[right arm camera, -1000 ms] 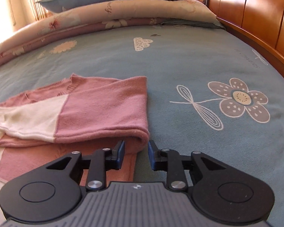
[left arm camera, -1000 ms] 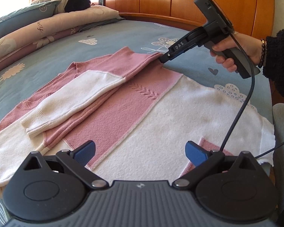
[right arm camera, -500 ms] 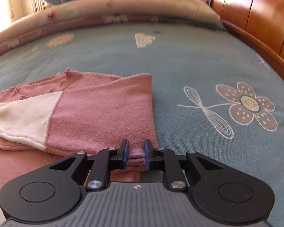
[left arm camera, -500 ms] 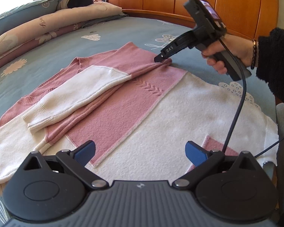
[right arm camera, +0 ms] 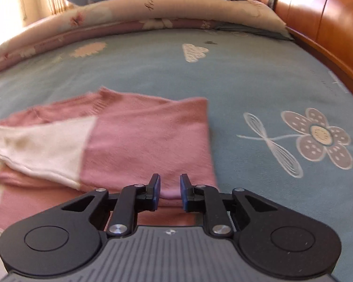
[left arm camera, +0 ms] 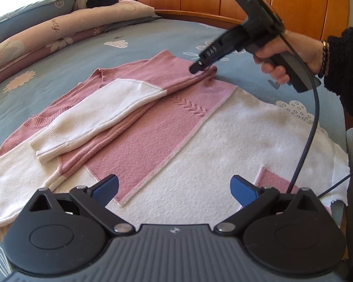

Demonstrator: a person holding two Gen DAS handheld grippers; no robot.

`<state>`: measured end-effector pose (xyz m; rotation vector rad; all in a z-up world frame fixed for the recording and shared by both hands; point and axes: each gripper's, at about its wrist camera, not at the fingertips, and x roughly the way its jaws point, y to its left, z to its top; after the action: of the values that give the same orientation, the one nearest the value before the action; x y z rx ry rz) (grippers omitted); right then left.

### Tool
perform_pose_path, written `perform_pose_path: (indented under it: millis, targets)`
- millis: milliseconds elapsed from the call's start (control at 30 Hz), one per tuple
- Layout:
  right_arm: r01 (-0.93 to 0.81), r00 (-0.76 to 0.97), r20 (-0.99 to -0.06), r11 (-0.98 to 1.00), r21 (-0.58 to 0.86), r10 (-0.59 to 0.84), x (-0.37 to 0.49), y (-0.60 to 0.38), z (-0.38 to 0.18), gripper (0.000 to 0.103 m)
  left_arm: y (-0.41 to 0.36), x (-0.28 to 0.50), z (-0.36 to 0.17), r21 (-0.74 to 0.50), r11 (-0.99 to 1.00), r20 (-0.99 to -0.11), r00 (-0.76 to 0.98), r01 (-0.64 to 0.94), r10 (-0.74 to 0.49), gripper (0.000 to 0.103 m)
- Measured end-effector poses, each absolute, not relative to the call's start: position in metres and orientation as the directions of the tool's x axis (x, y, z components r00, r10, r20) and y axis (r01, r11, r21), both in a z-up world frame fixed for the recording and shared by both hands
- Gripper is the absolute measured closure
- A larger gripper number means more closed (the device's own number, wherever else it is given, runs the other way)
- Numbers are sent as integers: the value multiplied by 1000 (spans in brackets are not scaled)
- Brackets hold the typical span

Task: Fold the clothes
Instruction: 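Press the folded sleeve edge near the collar with the right gripper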

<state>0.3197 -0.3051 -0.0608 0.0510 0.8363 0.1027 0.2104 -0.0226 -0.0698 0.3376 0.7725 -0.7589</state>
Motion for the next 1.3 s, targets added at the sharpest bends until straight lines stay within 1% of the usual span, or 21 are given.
perform_pose_path:
  millis: [133,233,300,400,500,567,600,633,700,733,833,933,1000,1033,1200,1300]
  targets:
    - [-200,682,-708,978,62,184,332,-266,-42,82,-21,212,-71,9,698,-735,478,716,-481,2]
    - [-262,666,-716,964,35,207,346,-237,-49,82,-22,213,-73,14,701,-742,478,713,-471,2]
    - [-283,633,-748,959,16,199,354,-224,-64,82,-23,212,-73,18,699,-742,479,715,-470,2]
    - [-295,615,-770,955,-26,169,352,-213,-81,81,-22,212,-71,14,698,-736,480,716,-477,2]
    - [-291,628,-754,957,4,194,347,-219,-66,82,-21,211,-70,11,699,-733,481,715,-481,2]
    - [-253,668,-721,967,8,181,345,-228,-58,81,-21,211,-70,11,700,-733,482,714,-480,2]
    - [-221,674,-721,975,14,163,348,-234,-60,81,-22,211,-70,11,699,-734,481,715,-480,2]
    - [-202,651,-743,979,25,153,353,-239,-65,81,-23,211,-71,11,699,-735,480,715,-479,2]
    - [-216,589,-794,976,21,148,360,-244,-78,81,-24,211,-72,16,697,-738,479,717,-476,2]
    - [-219,612,-776,976,19,153,358,-248,-74,81,-24,211,-72,22,697,-737,483,717,-473,2]
    - [-120,703,-698,990,72,136,359,-277,-52,82,-23,211,-71,15,696,-728,485,718,-485,2]
    - [34,728,-684,993,113,53,376,-311,-46,82,-23,213,-72,11,704,-730,487,710,-480,2]
    - [93,730,-683,985,142,30,391,-328,-51,84,-23,214,-73,12,712,-731,492,703,-473,2]
    - [116,729,-684,981,158,24,399,-335,-54,87,-23,215,-74,4,713,-731,489,701,-476,2]
    - [138,691,-723,980,146,11,432,-336,-88,87,-23,219,-79,-5,718,-738,483,696,-472,2]
    - [135,694,-720,979,154,18,434,-337,-95,86,-22,223,-84,-9,728,-747,480,685,-460,2]
